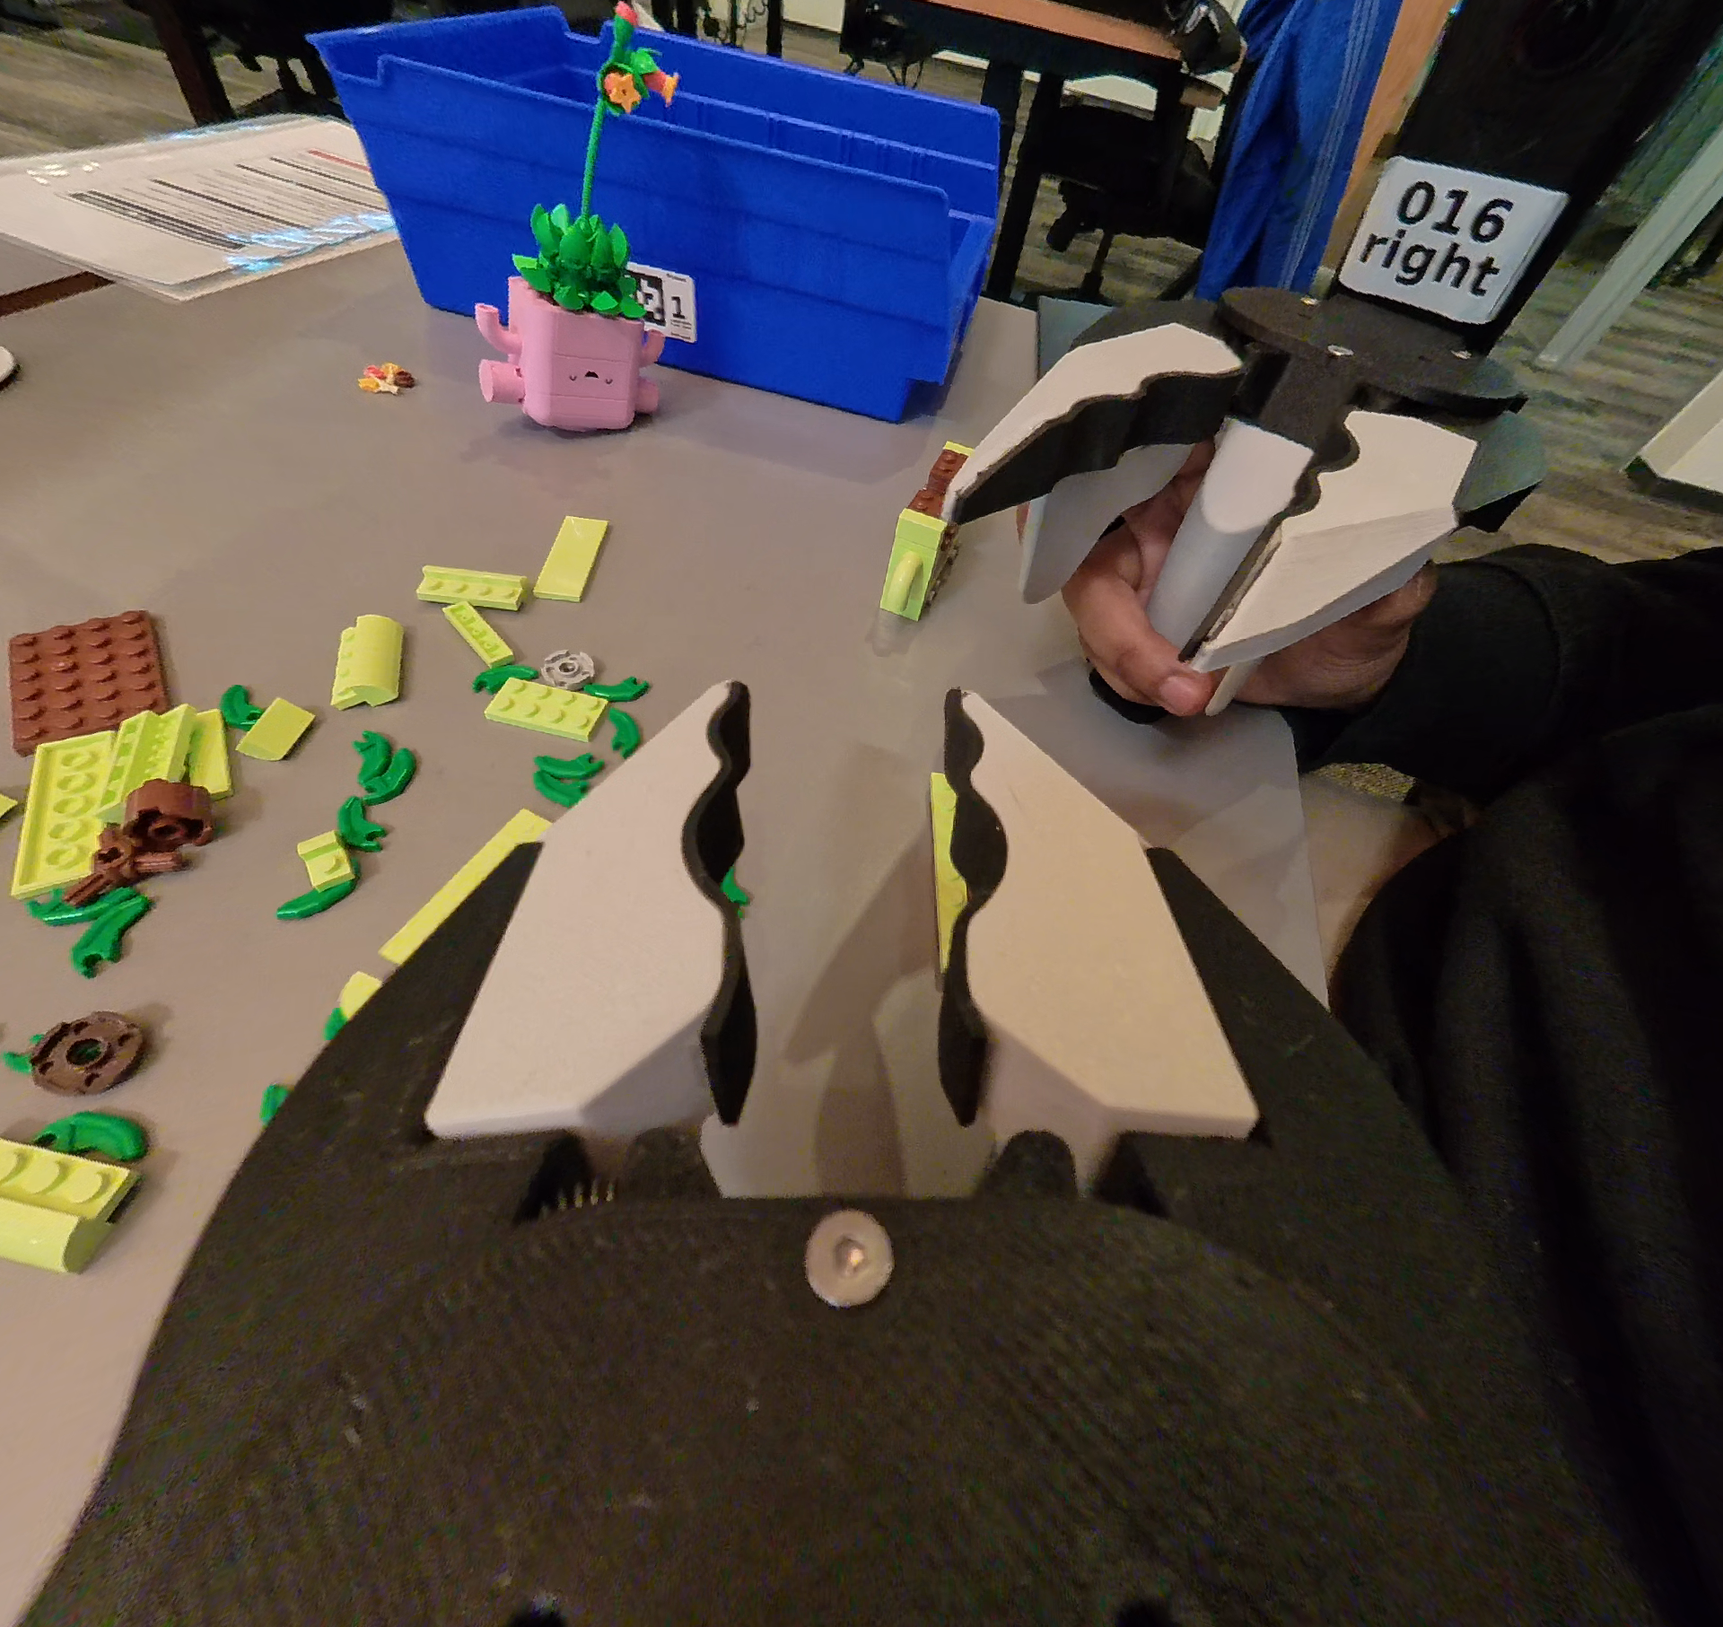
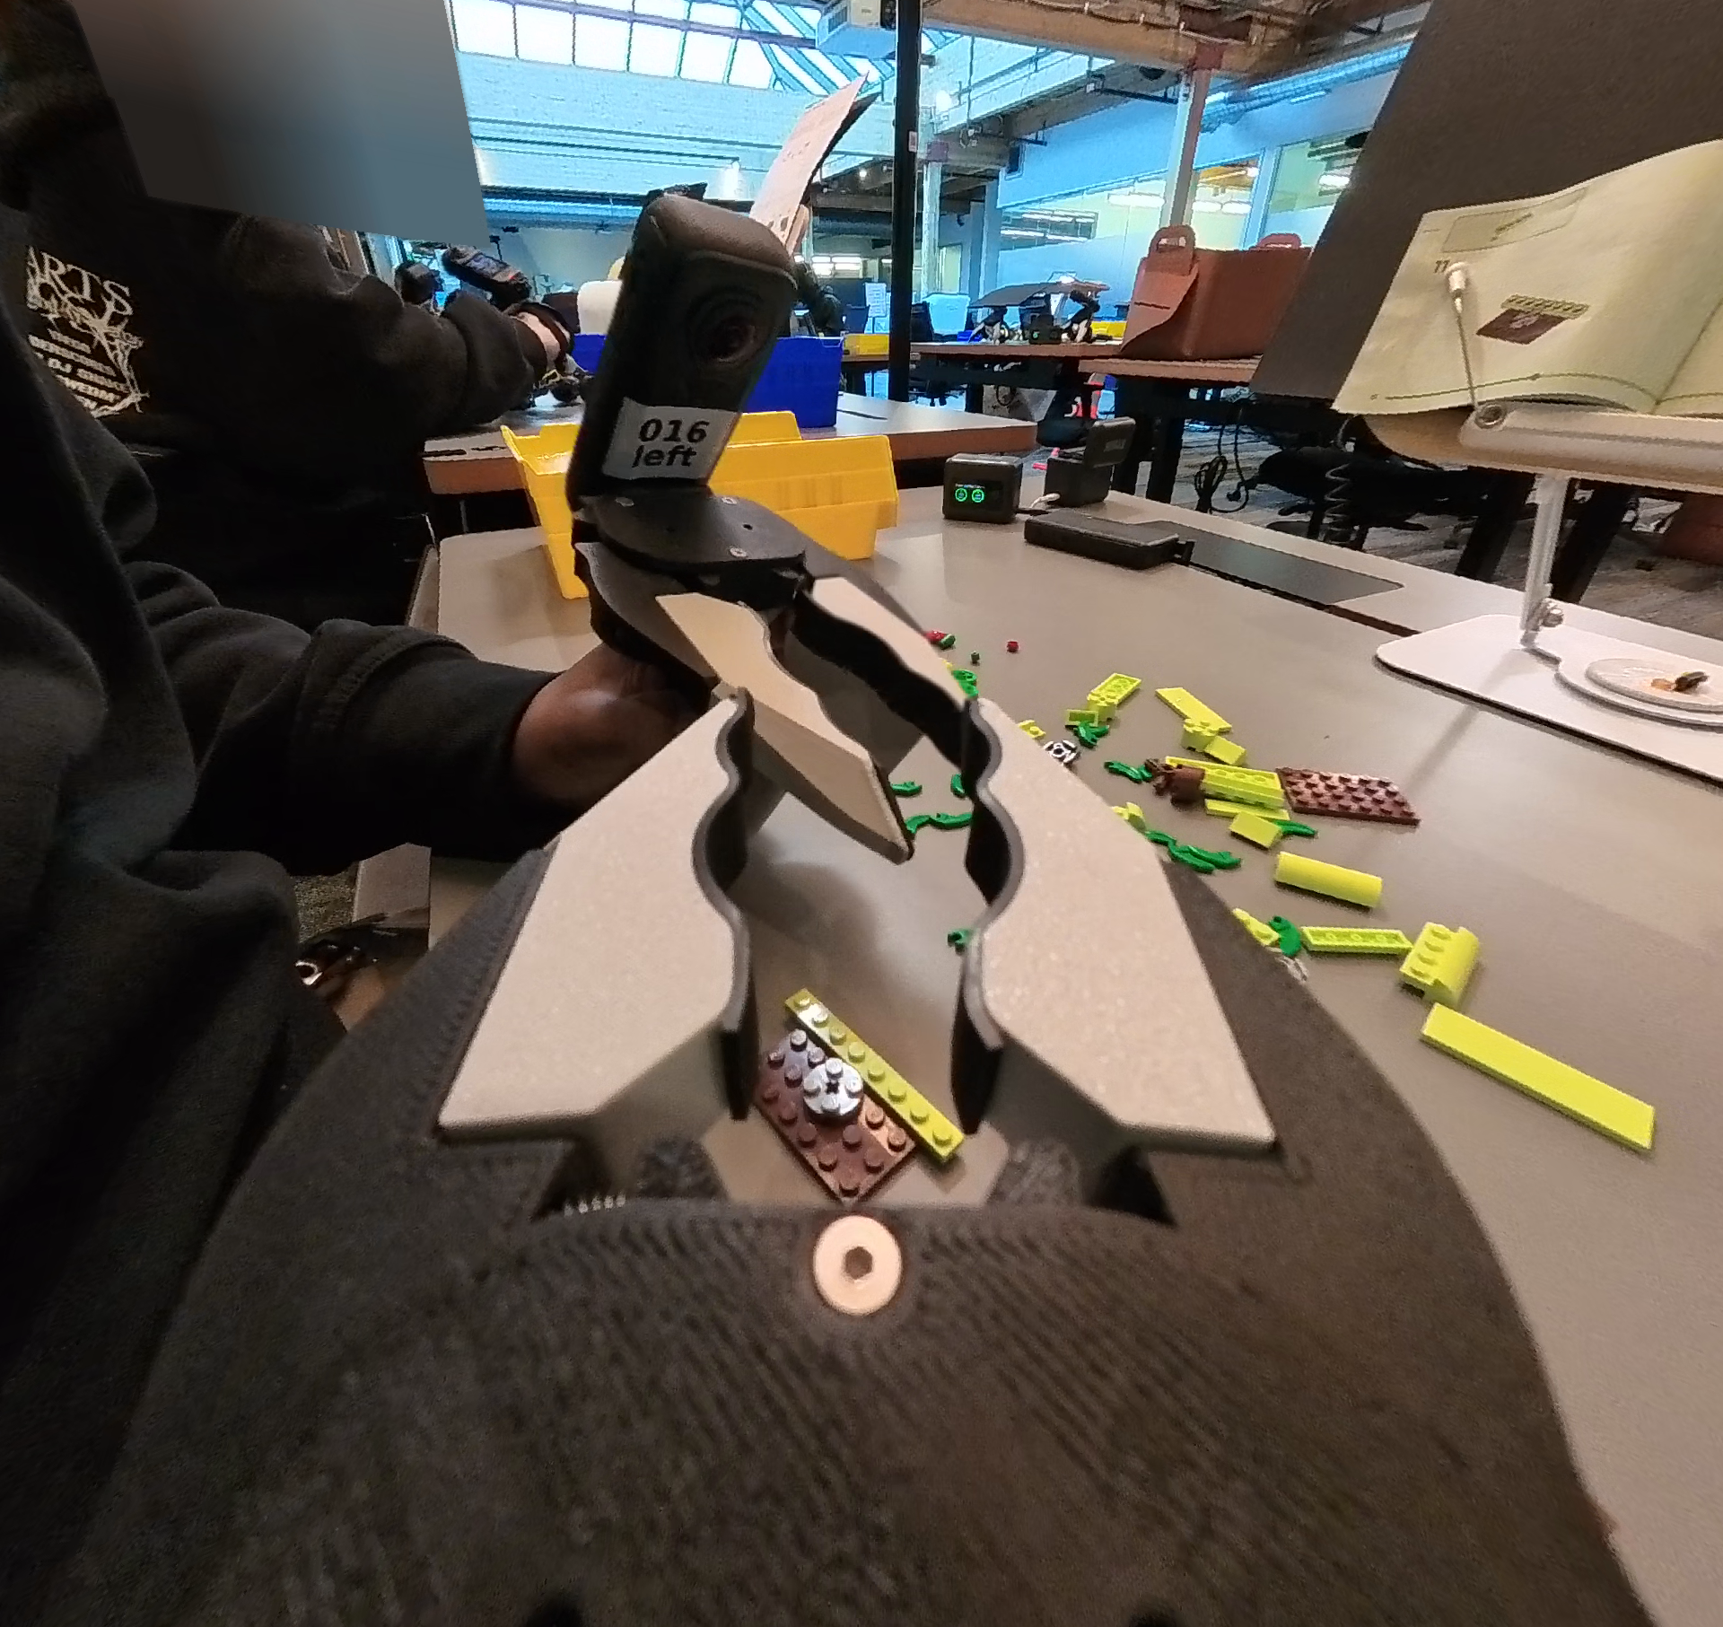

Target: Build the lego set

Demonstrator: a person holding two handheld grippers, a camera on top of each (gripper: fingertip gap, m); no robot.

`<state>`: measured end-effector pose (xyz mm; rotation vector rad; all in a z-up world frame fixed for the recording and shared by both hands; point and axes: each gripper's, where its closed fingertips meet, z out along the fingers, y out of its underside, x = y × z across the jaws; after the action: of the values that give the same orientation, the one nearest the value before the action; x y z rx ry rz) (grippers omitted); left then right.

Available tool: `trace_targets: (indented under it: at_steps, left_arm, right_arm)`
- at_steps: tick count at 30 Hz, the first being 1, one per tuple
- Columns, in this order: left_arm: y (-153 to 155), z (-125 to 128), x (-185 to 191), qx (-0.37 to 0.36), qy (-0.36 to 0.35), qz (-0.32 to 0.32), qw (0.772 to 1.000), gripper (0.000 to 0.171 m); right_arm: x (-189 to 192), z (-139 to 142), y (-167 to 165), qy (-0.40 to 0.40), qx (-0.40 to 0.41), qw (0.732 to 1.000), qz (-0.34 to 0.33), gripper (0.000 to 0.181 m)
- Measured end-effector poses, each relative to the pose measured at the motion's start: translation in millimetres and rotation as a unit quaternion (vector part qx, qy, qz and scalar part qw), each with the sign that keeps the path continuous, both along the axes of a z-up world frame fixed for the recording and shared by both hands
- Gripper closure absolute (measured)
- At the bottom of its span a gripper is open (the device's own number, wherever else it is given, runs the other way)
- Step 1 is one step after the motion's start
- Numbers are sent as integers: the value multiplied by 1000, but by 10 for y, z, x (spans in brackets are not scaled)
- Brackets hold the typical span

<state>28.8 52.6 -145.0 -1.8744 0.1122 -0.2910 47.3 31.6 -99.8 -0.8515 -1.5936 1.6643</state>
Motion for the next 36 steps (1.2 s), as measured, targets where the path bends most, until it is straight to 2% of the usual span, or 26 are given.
trace_targets:
  at_steps: [4,9,11,12,13,14,16,19,23,26,32,36]
  left_arm:
    - [-8,-23,53,-10,-13,-18,1000,139]
    - [0,-25,30,-10,-17,-12,1000,140]
    - [9,-26,-6,-11,-23,-4,1000,139]
    - [9,-21,-22,-10,-27,0,1000,139]
    - [7,-11,-34,-6,-29,3,1000,138]
    - [2,0,-41,-2,-31,4,1000,137]
    - [-5,13,-26,2,-32,-1,999,134]
    - [1,-11,16,-6,-24,-12,1000,131]
    - [-10,-44,75,-14,4,-14,1000,127]
    - [-56,-42,143,-13,4,-19,1000,127]
    - [-82,-37,153,-15,-22,-28,999,125]
    - [-81,-38,148,-18,-36,-32,999,124]
  right_arm:
    - [2,3,-2,1,0,1000,0,139]
    - [-8,22,29,0,-3,1000,-11,140]
    - [-41,112,100,-24,-7,1000,-16,141]
    - [-68,166,154,-42,2,999,-15,150]
    - [-120,183,239,-70,25,997,-18,156]
    - [-187,162,347,-103,63,992,-24,153]
    - [-358,66,621,-158,153,975,-41,151]
    - [-694,-181,1004,-234,270,932,-57,148]
    - [-949,-726,1242,-370,384,846,-4,156]
    - [-1143,-920,1388,-396,451,800,8,150]
    - [-1280,-1035,1349,-426,452,780,75,138]
    - [-1248,-1114,1310,-461,433,768,100,149]
